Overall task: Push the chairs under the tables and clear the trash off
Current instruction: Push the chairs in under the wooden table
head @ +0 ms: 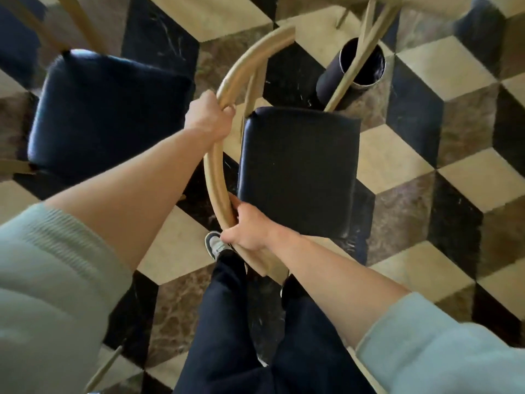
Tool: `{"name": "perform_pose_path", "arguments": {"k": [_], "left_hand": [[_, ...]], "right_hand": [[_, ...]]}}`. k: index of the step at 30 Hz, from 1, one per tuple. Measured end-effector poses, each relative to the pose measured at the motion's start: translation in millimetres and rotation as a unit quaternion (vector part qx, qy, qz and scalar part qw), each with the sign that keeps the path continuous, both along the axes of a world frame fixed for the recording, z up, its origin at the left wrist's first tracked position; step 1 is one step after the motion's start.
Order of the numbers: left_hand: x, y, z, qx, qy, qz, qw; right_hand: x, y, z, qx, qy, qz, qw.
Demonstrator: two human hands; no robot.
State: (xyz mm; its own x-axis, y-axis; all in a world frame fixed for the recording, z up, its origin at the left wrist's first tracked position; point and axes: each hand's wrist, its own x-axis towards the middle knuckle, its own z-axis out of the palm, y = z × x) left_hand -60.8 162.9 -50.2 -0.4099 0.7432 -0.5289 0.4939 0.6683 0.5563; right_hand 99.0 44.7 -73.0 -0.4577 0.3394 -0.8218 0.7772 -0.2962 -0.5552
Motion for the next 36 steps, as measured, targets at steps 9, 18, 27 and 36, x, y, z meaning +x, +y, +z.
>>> {"name": "perform_pose_path", "arguments": {"k": [9,18,27,36], "left_hand": [[-63.0,-58.1,8.1,-0.081,-0.073,0.136,0.985],[-16.9,-27.3,19.5,-0.071,-0.189,0.355,0.913],[34.5,52.7,14.7,-0.034,-0.184,0.419,0.889],[96.7,141.4,22.8,-0.048,-0.163,0.295,0.940]], "right_hand": [[14.7,4.8,16.9,0.016,-0.004,0.090,0.996],[68.7,106.1,23.5,0.385,-0.178,0.228,0.876],[112.6,260.2,13.5,0.470,-0.207,0.179,0.839],[183.0,372.6,18.5,0.452,-0.205,0.158,0.854]]}}
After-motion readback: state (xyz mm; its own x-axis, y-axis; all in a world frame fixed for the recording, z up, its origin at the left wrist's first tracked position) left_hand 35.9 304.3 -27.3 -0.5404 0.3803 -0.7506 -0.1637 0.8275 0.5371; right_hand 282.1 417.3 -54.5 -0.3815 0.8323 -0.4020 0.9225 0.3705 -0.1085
